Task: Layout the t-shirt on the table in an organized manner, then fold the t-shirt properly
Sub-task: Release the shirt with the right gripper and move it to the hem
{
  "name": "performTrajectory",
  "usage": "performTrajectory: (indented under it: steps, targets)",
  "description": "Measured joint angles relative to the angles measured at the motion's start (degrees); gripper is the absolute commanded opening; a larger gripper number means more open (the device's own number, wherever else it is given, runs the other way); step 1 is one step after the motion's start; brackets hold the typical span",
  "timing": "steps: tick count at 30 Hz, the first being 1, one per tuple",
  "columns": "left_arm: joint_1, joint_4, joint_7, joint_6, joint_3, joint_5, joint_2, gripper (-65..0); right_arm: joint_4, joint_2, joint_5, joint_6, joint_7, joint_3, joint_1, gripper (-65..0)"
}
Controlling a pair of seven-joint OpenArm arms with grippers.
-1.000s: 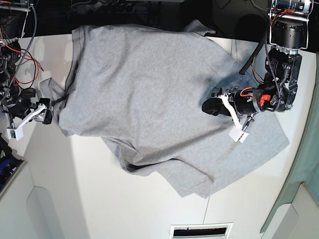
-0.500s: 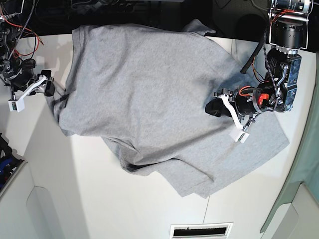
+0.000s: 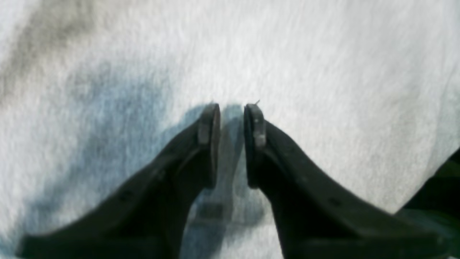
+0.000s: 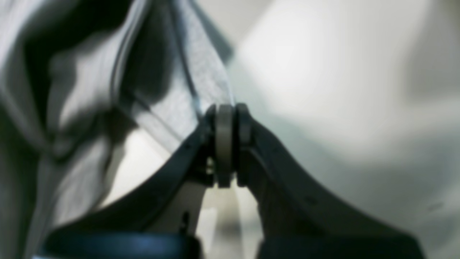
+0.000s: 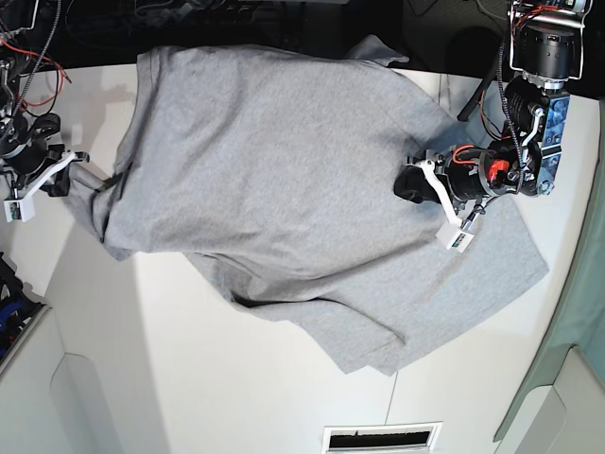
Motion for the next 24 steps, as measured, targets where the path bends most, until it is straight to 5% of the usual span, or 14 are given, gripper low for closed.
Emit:
performTrajectory:
  steps: [10, 13, 16, 22, 24]
  targets:
    - [2.38, 0.17, -1.44, -0.37, -0.11, -0.11, 0.00, -49.8, 0.00, 3.87, -1.64, -1.01, -0.04, -0.07, 9.29, -65.0]
    - [2.38, 0.17, -1.40, -0.37, -0.11, -0.11, 0.00, -49.8, 0.02, 4.33, -1.75, -4.68, -0.07, -0.07, 10.62, -49.2]
    - [2.38, 0.17, -1.36, -0.39, -0.11, -0.09, 0.00, -49.8, 0.00, 4.26, -0.09, -4.81, -0.11, -0.07, 10.62, -37.9]
    - [2.38, 0.17, -1.36, -0.39, -0.11, -0.09, 0.00, -49.8, 0.26, 3.13, 5.81, -4.59, -0.68, -0.07, 10.67, -37.6]
    - [2.38, 0.17, -1.29, -0.39, -0.11, -0.09, 0.00, -49.8, 0.46, 1.79, 7.93, -0.48, -0.83, 0.04, 10.95, -37.6]
